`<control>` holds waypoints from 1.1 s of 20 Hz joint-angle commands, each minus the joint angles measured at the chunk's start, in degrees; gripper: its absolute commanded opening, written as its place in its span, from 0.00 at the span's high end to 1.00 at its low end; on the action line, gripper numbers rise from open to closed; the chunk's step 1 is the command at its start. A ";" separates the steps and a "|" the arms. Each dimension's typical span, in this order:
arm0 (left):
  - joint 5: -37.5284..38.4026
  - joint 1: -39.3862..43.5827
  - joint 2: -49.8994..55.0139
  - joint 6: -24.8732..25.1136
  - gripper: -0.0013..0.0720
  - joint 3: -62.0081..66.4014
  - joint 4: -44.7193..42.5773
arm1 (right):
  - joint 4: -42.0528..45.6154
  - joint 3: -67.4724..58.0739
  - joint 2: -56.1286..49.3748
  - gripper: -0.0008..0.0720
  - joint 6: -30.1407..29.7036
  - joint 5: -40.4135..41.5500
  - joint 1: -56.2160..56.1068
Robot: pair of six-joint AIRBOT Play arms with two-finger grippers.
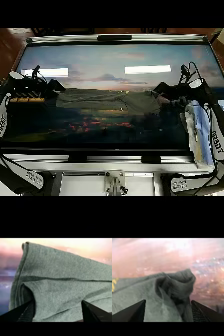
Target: Fold the shirts.
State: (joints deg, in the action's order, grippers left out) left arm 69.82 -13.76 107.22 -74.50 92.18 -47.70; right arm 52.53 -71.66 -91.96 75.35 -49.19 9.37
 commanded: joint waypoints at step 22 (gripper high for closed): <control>0.17 20.02 -6.03 -2.51 0.94 4.98 5.73 | -1.92 -5.66 5.60 0.89 6.99 -15.58 -5.14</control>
State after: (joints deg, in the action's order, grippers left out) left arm 74.98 0.30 100.40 -73.63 97.12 -43.16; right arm 51.20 -75.64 -92.47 80.42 -62.63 4.25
